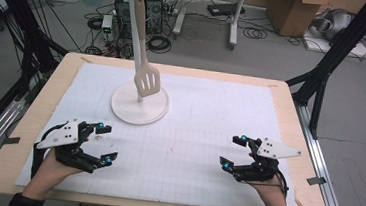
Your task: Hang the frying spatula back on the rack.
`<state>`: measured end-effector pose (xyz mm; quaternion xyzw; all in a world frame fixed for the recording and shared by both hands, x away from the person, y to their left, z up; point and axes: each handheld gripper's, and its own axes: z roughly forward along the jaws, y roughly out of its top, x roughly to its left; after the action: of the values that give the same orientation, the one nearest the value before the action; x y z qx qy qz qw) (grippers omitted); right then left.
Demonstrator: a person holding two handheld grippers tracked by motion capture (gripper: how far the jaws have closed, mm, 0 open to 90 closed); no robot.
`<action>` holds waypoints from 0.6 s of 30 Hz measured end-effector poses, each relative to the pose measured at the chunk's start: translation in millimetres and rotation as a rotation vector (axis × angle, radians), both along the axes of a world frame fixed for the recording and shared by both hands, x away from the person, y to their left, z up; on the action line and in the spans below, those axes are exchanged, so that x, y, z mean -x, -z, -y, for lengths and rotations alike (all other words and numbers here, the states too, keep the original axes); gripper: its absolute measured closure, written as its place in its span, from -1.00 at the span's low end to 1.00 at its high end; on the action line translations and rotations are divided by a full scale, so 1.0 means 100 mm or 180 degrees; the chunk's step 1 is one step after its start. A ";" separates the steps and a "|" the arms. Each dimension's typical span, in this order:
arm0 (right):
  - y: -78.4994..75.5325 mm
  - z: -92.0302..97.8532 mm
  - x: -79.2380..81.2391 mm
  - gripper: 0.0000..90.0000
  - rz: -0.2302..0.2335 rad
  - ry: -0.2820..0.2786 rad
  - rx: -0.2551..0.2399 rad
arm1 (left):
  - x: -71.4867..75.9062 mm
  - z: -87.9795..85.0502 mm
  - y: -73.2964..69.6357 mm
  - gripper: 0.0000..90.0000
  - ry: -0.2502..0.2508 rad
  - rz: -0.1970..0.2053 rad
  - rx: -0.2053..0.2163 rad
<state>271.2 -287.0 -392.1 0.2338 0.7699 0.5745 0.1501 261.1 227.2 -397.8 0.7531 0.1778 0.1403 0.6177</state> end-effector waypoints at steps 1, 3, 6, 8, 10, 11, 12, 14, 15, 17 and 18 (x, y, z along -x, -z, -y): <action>0.01 0.00 -0.01 -0.65 -0.0010 0.0005 0.0004 | -0.01 0.00 0.03 -0.65 0.0011 -0.0035 -0.0023; 0.03 -0.02 -0.01 -0.65 -0.0031 -0.0003 0.0038 | -0.01 0.00 0.07 -0.65 0.0009 -0.0052 -0.0027; 0.06 -0.04 -0.02 -0.65 -0.0059 -0.0017 0.0072 | 0.01 -0.02 0.11 -0.64 -0.0002 -0.0021 -0.0047; 0.07 -0.05 -0.03 -0.65 -0.0067 -0.0018 0.0083 | 0.02 -0.02 0.11 -0.64 -0.0007 -0.0029 -0.0035; 0.07 -0.05 -0.03 -0.65 -0.0062 -0.0024 0.0080 | 0.03 -0.02 0.13 -0.64 0.0012 -0.0038 -0.0021; 0.07 -0.05 -0.03 -0.65 -0.0063 -0.0024 0.0069 | 0.03 -0.01 0.14 -0.64 0.0010 -0.0045 -0.0035; 0.07 -0.05 -0.02 -0.65 -0.0065 -0.0028 0.0079 | 0.04 -0.01 0.14 -0.64 0.0017 -0.0054 -0.0029; 0.07 -0.05 -0.02 -0.65 -0.0071 -0.0032 0.0088 | 0.04 0.00 0.15 -0.64 0.0024 -0.0056 -0.0033; 0.07 -0.05 -0.02 -0.65 -0.0071 -0.0032 0.0088 | 0.04 0.01 0.15 -0.64 0.0021 -0.0053 -0.0036; 0.08 -0.05 -0.03 -0.65 -0.0071 -0.0032 0.0082 | 0.04 0.04 0.15 -0.62 0.0045 -0.0046 -0.0047; 0.07 -0.05 -0.03 -0.65 -0.0074 -0.0036 0.0084 | 0.04 0.06 0.15 -0.61 0.0037 -0.0033 -0.0052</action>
<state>273.8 -281.9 -399.6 0.2342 0.7805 0.5623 0.1409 256.7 221.0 -412.6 0.7599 0.1755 0.1342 0.6114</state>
